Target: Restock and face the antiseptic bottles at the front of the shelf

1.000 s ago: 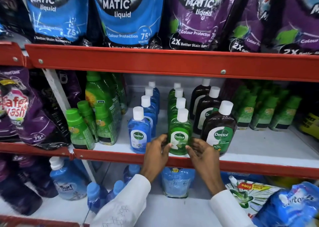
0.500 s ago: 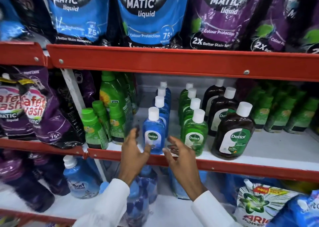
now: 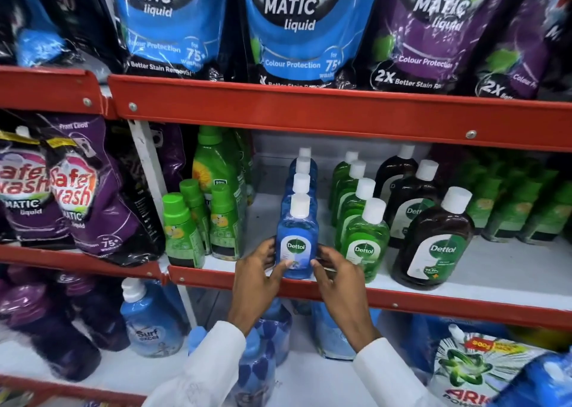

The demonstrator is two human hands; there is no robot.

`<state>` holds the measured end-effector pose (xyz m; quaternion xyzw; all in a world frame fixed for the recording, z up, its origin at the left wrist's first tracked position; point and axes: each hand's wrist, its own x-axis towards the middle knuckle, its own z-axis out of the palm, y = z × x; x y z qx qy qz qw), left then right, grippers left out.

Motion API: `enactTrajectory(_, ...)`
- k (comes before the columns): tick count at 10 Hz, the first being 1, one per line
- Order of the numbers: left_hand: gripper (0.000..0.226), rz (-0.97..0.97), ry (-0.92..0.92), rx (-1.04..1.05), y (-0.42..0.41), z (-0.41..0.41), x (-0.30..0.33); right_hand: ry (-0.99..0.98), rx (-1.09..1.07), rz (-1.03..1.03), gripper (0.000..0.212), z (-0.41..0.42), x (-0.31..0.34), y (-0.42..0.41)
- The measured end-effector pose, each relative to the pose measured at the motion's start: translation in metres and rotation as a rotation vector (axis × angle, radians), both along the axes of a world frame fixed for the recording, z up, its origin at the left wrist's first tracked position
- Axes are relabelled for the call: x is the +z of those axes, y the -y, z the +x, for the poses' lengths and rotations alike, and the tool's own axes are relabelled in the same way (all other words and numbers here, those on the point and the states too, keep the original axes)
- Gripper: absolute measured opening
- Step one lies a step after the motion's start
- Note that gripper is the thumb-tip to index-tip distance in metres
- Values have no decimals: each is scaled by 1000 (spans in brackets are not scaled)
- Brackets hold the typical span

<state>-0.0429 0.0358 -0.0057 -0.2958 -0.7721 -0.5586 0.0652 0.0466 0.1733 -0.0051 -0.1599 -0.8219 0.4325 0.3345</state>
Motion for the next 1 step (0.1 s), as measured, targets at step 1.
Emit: enactTrajectory(1, 54, 84, -35, 79, 4, 10, -1, -196, -152, -93, 26, 21, 13, 8)
